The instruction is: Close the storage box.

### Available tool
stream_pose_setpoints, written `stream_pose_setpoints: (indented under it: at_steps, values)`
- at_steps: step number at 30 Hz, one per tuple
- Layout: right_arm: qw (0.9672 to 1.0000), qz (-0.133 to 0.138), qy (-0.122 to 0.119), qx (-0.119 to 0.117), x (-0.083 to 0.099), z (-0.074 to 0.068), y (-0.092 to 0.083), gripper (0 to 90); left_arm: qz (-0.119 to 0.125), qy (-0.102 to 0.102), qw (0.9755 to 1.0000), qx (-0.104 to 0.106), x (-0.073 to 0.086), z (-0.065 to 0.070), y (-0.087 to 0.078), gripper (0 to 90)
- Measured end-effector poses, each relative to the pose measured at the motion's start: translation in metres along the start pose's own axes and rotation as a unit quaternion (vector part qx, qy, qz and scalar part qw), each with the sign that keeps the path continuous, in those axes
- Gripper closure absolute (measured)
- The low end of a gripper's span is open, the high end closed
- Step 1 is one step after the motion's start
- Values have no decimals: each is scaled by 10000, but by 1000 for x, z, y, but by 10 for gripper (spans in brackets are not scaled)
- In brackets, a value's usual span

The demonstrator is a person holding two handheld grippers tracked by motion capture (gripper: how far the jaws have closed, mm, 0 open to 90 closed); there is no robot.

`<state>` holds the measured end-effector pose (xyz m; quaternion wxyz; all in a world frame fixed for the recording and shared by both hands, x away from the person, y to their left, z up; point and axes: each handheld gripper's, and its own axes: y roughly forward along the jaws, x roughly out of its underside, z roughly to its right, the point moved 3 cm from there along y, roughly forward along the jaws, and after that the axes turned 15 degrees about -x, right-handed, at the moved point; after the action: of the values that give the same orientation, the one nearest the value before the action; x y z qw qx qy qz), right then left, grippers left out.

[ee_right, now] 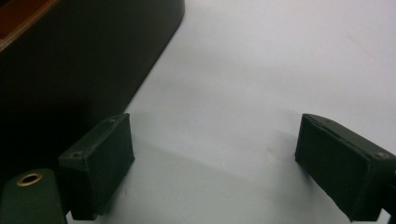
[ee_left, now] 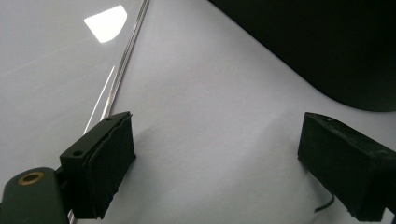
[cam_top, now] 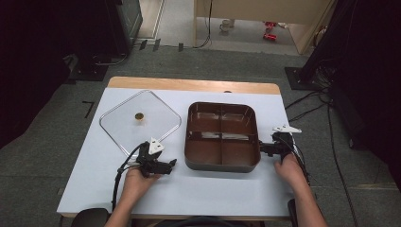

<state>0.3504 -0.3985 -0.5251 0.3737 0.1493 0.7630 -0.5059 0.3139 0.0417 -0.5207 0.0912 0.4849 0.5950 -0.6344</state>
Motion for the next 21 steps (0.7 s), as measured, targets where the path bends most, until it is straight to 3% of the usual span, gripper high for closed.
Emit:
stream_pose_setpoints:
  at_steps: [11, 17, 21]
  values:
    - [10000, -1, 2, -1, 0, 0, 0, 108, -30, -62, 10000, -45, -1, 0, -1, 121]
    - [10000, -1, -1, -1, 0, 0, 0, 108, -259, -38, 9996, -127, -6, 2, -2, 153]
    - [10000, -1, 0, 0, 0, 0, 0, 108, -288, -30, 9995, -135, -7, 3, -2, 170]
